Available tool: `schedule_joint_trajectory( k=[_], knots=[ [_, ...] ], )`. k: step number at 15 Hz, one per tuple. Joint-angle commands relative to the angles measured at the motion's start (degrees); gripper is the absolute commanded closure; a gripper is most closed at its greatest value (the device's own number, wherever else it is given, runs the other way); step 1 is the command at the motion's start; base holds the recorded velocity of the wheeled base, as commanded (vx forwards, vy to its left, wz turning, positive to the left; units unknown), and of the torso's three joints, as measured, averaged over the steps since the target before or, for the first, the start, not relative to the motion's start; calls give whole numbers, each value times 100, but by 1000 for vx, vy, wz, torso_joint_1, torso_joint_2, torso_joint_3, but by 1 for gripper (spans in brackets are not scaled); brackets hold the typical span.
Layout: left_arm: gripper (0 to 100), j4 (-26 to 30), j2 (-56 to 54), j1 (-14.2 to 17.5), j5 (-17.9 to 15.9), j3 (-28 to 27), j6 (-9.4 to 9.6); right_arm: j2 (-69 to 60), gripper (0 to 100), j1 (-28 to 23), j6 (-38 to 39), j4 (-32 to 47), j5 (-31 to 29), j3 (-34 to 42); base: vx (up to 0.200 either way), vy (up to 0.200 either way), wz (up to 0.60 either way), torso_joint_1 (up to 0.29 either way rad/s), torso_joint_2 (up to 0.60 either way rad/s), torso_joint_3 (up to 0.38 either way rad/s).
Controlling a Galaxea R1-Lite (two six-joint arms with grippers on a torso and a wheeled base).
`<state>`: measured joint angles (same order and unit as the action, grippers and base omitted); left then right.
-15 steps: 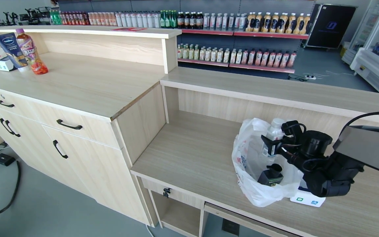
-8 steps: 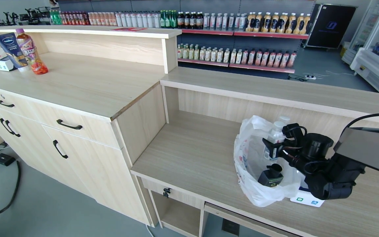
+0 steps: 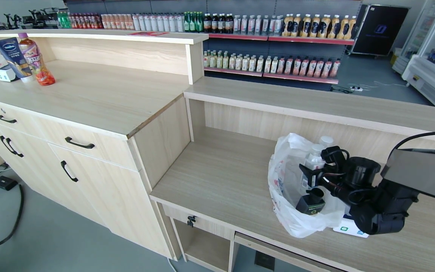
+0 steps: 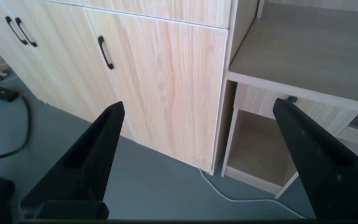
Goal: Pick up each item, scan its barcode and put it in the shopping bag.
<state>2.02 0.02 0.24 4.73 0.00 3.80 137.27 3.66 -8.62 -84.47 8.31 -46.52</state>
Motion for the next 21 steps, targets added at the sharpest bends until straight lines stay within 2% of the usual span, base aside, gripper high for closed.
schedule_joint_trajectory(
  k=[1,6,7,16,21],
  knots=[
    [0,0,-2,2,2,0,-2,-16,100,3,1,1,4,64,0,0,0,0,0,0],
    [0,0,-2,2,2,0,-2,-42,100,3,1,1,4,73,0,0,0,0,0,0],
    [0,0,-2,2,2,0,-2,-42,0,3,1,1,4,64,0,0,0,0,0,0],
    [0,0,-2,2,2,0,-2,-148,0,3,1,62,4,29,0,0,0,0,0,0],
    [0,0,-2,2,2,0,-2,-675,0,267,18,370,144,38,0,0,0,0,0,0]
  ],
)
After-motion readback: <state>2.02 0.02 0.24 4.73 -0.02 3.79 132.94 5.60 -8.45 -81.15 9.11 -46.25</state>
